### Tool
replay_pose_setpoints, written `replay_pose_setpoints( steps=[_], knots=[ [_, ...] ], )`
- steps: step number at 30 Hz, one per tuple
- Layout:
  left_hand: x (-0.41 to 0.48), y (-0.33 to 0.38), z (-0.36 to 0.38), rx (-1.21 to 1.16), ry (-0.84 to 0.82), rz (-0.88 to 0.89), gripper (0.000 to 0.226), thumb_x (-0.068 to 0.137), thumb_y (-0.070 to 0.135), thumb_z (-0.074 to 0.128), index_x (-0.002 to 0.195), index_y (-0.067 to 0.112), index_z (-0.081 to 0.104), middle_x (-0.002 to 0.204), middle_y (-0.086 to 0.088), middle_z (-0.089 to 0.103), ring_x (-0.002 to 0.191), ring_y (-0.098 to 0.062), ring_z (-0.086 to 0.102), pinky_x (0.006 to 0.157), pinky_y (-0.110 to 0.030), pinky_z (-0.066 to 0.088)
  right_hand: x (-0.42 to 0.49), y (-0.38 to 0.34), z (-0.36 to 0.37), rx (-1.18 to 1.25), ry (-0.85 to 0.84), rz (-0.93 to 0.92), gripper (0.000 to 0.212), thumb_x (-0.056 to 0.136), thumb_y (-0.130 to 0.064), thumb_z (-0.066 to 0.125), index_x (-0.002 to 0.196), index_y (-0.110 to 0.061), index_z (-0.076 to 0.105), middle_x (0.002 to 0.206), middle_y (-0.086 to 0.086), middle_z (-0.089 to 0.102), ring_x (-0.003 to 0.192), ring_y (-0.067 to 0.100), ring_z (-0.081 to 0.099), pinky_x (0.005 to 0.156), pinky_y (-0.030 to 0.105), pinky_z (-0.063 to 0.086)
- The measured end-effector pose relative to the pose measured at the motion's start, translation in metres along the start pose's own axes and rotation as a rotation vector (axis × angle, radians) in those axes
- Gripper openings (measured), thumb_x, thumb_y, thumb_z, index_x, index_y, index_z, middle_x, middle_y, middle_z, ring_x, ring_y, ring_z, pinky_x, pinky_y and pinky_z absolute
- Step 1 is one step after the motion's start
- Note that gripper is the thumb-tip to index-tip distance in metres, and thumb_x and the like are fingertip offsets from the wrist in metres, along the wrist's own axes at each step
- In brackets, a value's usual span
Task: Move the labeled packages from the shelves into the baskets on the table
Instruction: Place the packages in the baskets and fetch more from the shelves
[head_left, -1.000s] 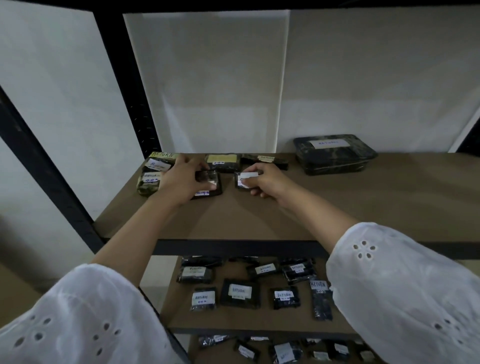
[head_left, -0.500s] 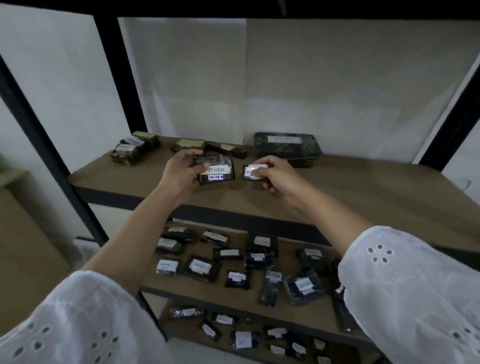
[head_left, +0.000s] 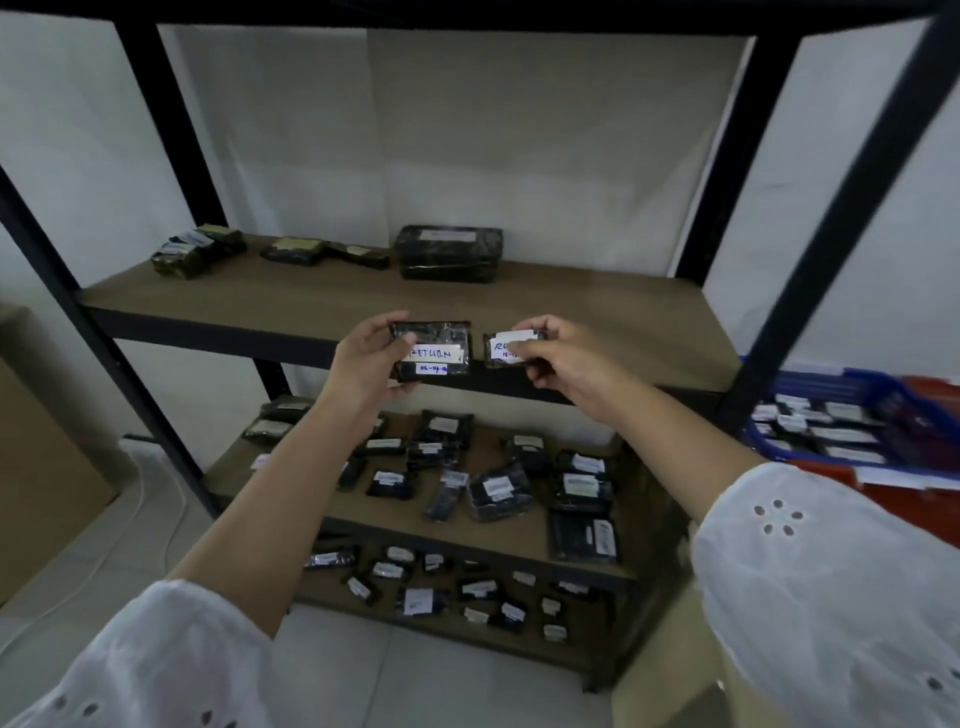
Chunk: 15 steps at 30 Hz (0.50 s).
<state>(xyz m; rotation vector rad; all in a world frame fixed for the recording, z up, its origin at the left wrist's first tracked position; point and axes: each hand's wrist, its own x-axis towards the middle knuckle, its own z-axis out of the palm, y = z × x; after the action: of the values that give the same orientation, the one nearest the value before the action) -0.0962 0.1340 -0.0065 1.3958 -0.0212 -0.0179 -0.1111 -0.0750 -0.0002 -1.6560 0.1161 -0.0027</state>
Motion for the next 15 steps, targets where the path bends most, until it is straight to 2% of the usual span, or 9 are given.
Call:
replay_pose_setpoints(
  steps=[5, 9, 13, 15],
  knots=[
    [-0.051, -0.014, 0.044, -0.064, -0.038, -0.045, 0.023, 0.094, 0.007, 0.054, 0.112, 0.02, 0.057, 0.098, 0.001, 0.062, 0.093, -0.019, 0.061, 0.071, -0.035, 0.053, -0.056, 0.016, -0.046, 0.111, 0.059, 0.049, 0.016, 0.086, -0.001, 0.061, 0.088, -0.016, 0.059, 0.071, 0.005, 0.06, 0.048, 0.01, 0.046, 0.042, 0.019, 0.034],
    [-0.087, -0.03, 0.086, -0.057, -0.131, -0.076, 0.022, 0.094, 0.007, 0.053, 0.111, 0.021, 0.056, 0.1, -0.001, 0.061, 0.094, -0.019, 0.061, 0.08, -0.039, 0.054, -0.094, 0.038, -0.09, 0.131, 0.086, 0.066, 0.016, 0.086, -0.001, 0.061, 0.086, -0.017, 0.061, 0.069, 0.004, 0.059, 0.047, 0.01, 0.046, 0.042, 0.02, 0.033],
    [-0.11, -0.045, 0.138, -0.045, -0.209, -0.1, 0.023, 0.092, 0.007, 0.055, 0.107, 0.024, 0.056, 0.1, -0.002, 0.063, 0.094, -0.018, 0.062, 0.069, -0.033, 0.055, -0.122, 0.057, -0.141, 0.149, 0.152, 0.104, 0.015, 0.087, -0.004, 0.06, 0.088, -0.019, 0.062, 0.07, 0.0, 0.062, 0.049, 0.008, 0.049, 0.045, 0.019, 0.036],
    [-0.118, -0.053, 0.169, -0.025, -0.24, -0.113, 0.023, 0.092, 0.007, 0.056, 0.105, 0.025, 0.058, 0.098, -0.001, 0.065, 0.095, -0.018, 0.063, 0.076, -0.037, 0.055, -0.131, 0.064, -0.171, 0.153, 0.182, 0.107, 0.015, 0.087, -0.003, 0.059, 0.087, -0.018, 0.061, 0.067, 0.0, 0.062, 0.045, 0.007, 0.048, 0.043, 0.018, 0.034]
  ],
)
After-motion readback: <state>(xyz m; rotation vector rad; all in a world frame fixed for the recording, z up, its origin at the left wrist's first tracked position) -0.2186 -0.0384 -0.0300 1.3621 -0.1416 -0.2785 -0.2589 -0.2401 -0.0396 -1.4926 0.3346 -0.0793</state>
